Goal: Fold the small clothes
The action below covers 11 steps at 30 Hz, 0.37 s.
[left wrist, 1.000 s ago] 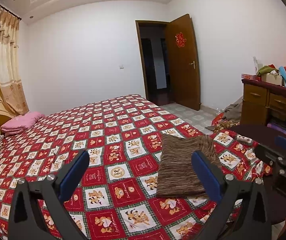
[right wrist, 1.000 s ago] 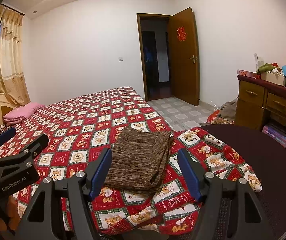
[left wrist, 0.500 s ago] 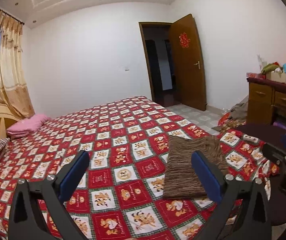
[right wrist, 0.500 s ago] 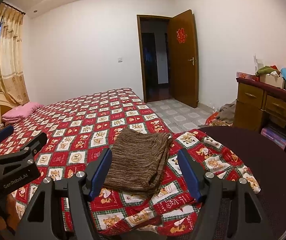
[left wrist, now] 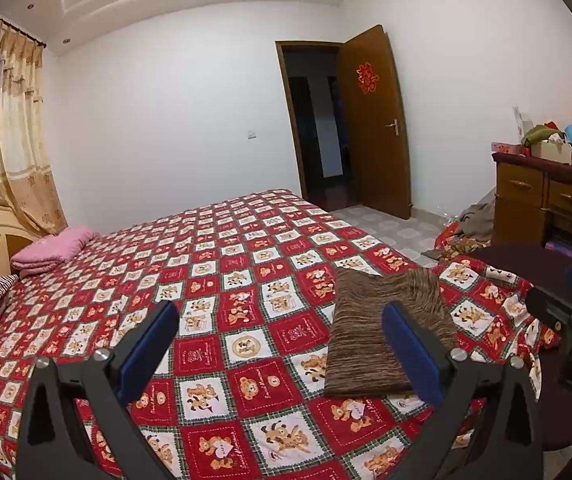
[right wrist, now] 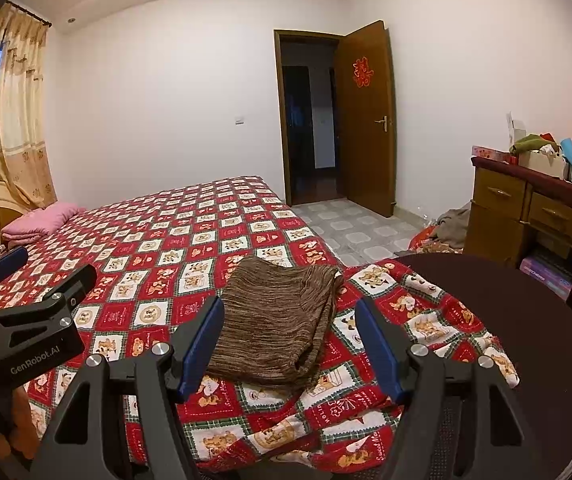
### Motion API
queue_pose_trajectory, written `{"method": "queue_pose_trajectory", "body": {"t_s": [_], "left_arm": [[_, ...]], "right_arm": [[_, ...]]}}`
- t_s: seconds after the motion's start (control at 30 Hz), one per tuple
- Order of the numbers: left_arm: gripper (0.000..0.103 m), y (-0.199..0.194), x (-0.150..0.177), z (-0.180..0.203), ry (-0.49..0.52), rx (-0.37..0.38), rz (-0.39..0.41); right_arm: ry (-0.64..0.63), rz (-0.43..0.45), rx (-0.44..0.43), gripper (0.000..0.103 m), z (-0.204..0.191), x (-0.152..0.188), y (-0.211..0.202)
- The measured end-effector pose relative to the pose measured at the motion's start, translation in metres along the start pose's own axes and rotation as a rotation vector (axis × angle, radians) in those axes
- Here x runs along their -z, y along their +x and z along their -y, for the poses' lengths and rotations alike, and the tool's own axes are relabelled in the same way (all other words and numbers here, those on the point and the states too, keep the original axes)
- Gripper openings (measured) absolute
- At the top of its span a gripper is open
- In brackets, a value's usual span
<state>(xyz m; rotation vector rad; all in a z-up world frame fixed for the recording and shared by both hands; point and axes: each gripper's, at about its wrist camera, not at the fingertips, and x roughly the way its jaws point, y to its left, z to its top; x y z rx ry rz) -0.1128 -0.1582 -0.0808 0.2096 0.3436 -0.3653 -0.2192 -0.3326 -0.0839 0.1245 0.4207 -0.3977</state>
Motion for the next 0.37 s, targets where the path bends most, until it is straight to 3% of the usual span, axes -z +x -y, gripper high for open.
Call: {"method": "queue_pose_trajectory", "body": {"t_s": [0.17, 0.37], "left_arm": [[0.103, 0.008, 0.001, -0.005, -0.032, 0.072, -0.044], [0.103, 0.016, 0.002, -0.011, -0.048, 0.048, -0.069]], "right_arm": [[0.002, -0.008, -0.001, 0.069, 0.0, 0.001, 0.001], [-0.002, -0.011, 0.0, 0.069, 0.0, 0.002, 0.004]]}}
